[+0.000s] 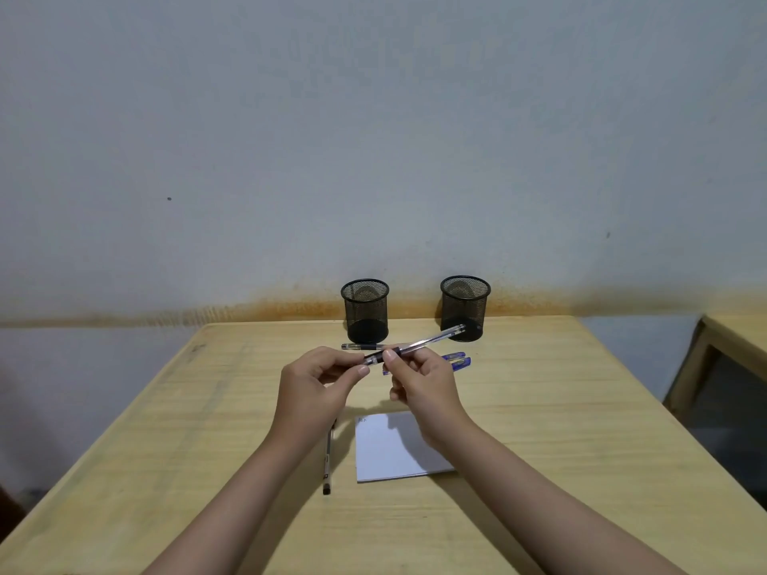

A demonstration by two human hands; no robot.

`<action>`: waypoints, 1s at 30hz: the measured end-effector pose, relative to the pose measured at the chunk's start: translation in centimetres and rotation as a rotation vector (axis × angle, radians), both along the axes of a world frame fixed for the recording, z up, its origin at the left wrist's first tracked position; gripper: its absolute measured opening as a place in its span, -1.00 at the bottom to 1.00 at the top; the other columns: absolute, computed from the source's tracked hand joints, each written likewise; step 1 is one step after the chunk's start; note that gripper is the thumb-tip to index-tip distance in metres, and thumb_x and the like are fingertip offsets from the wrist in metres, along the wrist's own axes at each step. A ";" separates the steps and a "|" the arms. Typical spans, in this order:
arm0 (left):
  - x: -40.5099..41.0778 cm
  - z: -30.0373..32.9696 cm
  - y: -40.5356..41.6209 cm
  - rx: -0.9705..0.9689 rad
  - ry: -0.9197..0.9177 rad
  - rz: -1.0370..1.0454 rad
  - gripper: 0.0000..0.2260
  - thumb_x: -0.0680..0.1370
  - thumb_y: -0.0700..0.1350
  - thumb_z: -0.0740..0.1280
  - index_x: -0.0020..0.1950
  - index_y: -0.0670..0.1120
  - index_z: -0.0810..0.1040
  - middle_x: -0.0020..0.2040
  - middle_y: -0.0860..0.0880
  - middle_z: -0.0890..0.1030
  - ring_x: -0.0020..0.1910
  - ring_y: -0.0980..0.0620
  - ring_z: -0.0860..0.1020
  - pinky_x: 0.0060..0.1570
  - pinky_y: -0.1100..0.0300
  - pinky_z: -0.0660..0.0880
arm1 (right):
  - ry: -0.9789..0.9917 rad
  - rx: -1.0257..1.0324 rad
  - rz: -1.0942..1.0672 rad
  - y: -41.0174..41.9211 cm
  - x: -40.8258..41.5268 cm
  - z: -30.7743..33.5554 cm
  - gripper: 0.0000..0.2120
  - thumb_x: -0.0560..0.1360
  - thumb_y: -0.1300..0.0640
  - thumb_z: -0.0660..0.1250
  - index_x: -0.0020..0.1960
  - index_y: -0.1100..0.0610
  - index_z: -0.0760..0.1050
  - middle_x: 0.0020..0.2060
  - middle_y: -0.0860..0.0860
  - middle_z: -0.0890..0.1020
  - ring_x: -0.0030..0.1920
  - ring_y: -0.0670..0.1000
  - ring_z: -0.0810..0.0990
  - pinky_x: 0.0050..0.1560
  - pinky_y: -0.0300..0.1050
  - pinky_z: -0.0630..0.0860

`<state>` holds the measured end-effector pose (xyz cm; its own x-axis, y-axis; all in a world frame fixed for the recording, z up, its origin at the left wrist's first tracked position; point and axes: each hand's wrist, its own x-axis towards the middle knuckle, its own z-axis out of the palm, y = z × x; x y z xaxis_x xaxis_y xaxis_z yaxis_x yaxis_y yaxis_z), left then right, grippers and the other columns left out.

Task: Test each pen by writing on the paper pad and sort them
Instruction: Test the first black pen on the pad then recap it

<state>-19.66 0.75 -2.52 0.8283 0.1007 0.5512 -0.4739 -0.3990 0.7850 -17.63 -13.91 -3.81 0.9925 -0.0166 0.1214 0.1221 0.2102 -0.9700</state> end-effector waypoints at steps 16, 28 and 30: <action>1.0 -1.3 2.8 0.148 -0.097 -0.039 -0.82 0.36 -0.35 0.44 -0.26 -0.06 0.62 -0.18 0.04 0.64 -0.21 0.17 0.61 -0.16 0.39 0.48 | -0.147 -0.035 -0.144 2.4 -2.6 -0.9 -0.90 0.46 0.25 0.42 -0.17 0.07 0.63 -0.35 -0.04 0.67 -0.36 -0.13 0.62 -0.28 -0.22 0.59; 1.3 -3.4 10.2 0.056 0.133 0.248 -0.79 0.38 -0.36 0.44 -0.33 -0.05 0.60 -0.26 -0.18 0.66 -0.30 0.06 0.57 -0.28 0.35 0.45 | -0.203 0.067 -0.394 -1.0 -0.9 0.6 -0.87 0.52 0.32 0.32 -0.17 0.15 0.54 -0.51 -0.07 0.59 -0.49 -0.19 0.55 -0.47 -0.30 0.51; 0.9 -4.5 12.8 0.054 0.266 0.318 -0.82 0.42 -0.32 0.42 -0.33 -0.08 0.61 -0.26 -0.15 0.66 -0.28 -0.03 0.57 -0.27 0.25 0.43 | -0.219 0.076 -0.404 -3.0 0.1 1.3 -0.82 0.52 0.32 0.31 -0.19 0.10 0.53 -0.51 -0.09 0.59 -0.48 -0.18 0.54 -0.33 -0.22 0.57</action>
